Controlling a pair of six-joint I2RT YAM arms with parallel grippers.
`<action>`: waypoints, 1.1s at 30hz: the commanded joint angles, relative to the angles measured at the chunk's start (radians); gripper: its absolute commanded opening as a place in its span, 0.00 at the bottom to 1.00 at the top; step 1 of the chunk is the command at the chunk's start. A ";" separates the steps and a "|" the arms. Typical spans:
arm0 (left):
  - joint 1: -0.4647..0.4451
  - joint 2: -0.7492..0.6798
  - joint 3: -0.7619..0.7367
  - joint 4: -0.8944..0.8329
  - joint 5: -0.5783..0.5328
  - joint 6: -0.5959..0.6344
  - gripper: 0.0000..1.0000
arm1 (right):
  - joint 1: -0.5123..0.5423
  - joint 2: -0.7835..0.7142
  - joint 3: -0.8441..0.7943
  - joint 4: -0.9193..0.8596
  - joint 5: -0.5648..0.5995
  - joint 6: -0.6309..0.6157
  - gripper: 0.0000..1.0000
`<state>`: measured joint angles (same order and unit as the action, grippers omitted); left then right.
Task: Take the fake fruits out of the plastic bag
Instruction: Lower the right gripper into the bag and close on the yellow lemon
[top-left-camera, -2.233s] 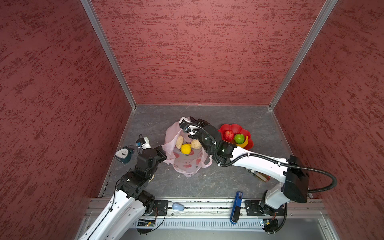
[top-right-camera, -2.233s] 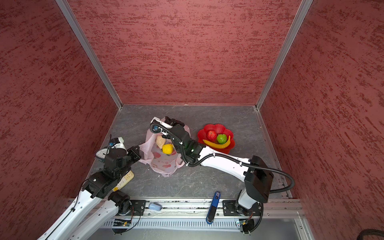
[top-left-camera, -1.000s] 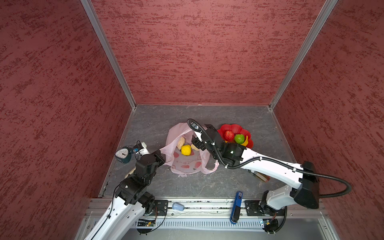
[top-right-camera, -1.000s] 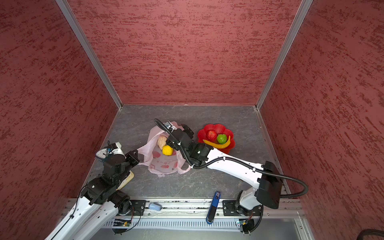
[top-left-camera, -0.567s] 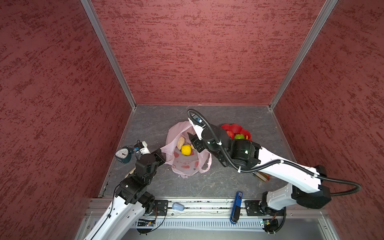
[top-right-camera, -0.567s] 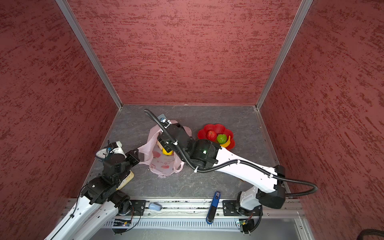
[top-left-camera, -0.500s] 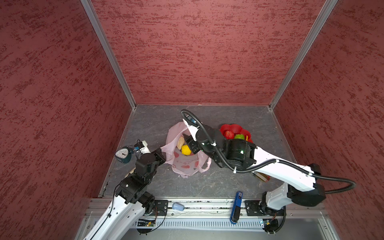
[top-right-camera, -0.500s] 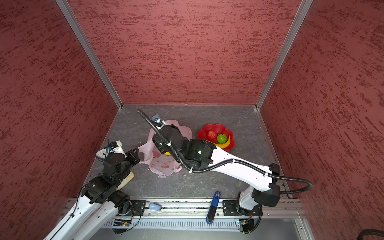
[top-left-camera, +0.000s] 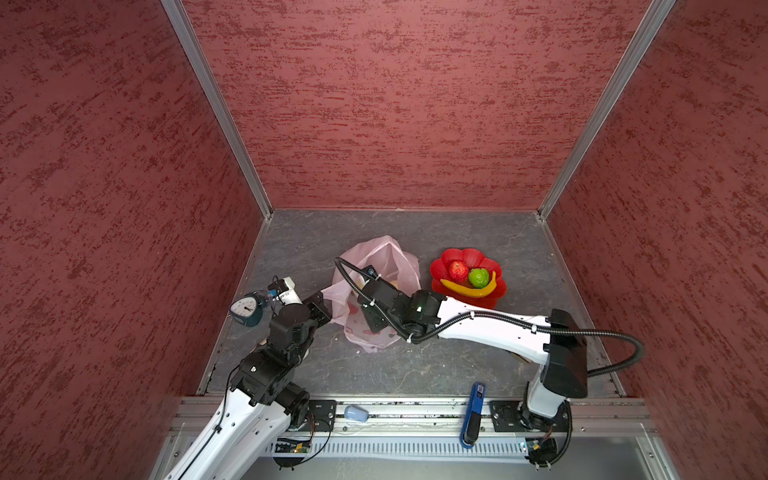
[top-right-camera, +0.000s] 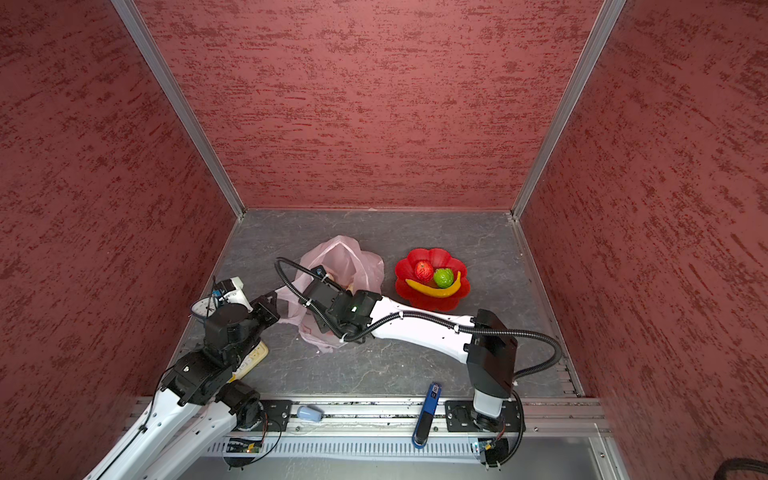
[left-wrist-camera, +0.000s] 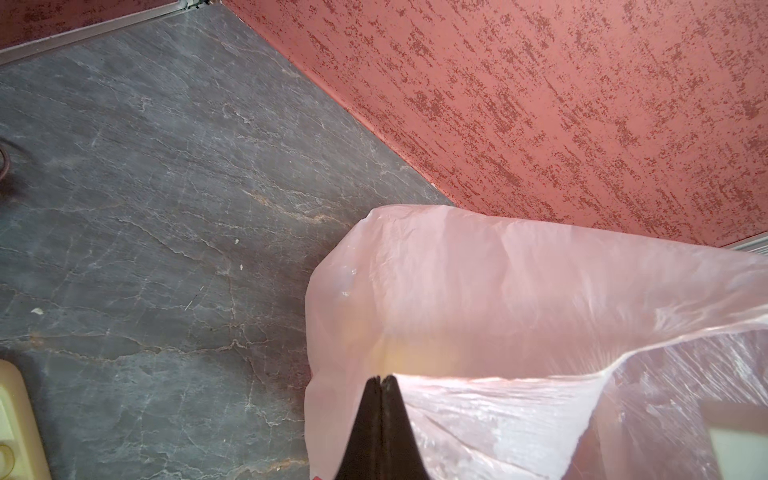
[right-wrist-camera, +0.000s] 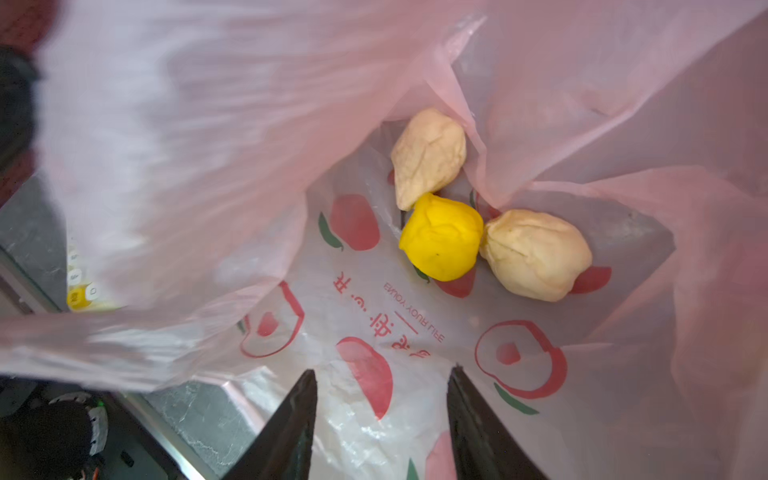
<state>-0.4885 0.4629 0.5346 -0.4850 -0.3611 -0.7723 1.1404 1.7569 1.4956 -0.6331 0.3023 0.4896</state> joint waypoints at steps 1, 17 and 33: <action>-0.005 -0.006 0.006 0.020 0.000 0.004 0.04 | -0.040 0.010 0.007 0.084 -0.043 0.059 0.54; -0.007 -0.011 -0.034 0.002 0.039 -0.030 0.03 | -0.135 0.193 0.030 0.175 -0.074 0.150 0.72; -0.021 -0.048 -0.049 -0.045 0.024 -0.054 0.03 | -0.165 0.297 0.029 0.256 -0.111 0.159 0.80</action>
<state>-0.5026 0.4278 0.4934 -0.5102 -0.3313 -0.8215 0.9798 2.0411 1.5047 -0.4023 0.2005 0.6327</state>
